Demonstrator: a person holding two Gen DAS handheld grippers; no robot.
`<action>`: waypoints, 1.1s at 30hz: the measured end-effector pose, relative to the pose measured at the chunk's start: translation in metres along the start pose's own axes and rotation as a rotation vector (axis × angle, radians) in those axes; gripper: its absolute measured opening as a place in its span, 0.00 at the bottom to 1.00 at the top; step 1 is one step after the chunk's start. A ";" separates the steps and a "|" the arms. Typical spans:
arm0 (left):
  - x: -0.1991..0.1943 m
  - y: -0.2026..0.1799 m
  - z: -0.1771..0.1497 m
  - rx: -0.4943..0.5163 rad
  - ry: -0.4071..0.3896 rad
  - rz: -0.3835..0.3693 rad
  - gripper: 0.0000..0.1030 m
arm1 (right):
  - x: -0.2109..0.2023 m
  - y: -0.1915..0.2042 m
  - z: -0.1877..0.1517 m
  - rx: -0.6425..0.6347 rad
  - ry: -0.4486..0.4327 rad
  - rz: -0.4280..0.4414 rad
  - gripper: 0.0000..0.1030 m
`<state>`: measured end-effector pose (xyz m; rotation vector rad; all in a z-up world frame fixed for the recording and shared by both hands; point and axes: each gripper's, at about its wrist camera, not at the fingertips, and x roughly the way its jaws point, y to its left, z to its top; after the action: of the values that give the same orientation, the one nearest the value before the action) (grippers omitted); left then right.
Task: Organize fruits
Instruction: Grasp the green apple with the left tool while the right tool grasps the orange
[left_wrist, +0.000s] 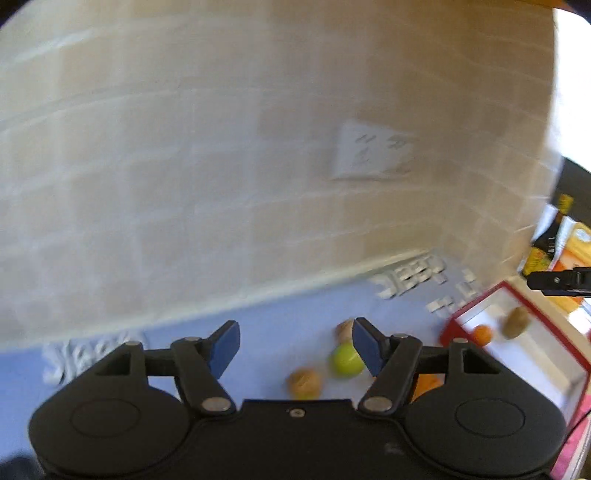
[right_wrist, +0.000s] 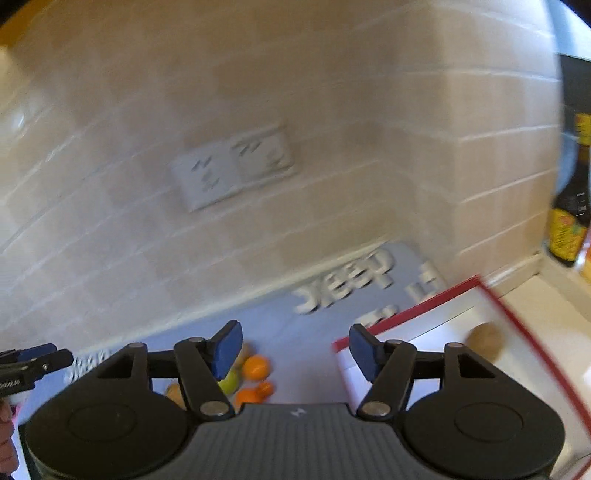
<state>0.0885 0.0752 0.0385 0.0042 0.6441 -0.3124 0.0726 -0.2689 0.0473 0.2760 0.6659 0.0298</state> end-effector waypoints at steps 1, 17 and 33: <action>0.005 0.007 -0.009 -0.024 0.024 0.008 0.78 | 0.010 0.010 -0.006 -0.017 0.026 0.006 0.64; 0.121 -0.003 -0.093 -0.099 0.332 0.034 0.78 | 0.135 0.045 -0.078 -0.152 0.389 -0.043 0.64; 0.134 -0.020 -0.085 -0.033 0.298 0.047 0.55 | 0.162 0.043 -0.086 -0.143 0.452 -0.024 0.57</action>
<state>0.1342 0.0261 -0.1069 0.0352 0.9431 -0.2577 0.1500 -0.1877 -0.1034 0.1218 1.1114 0.1190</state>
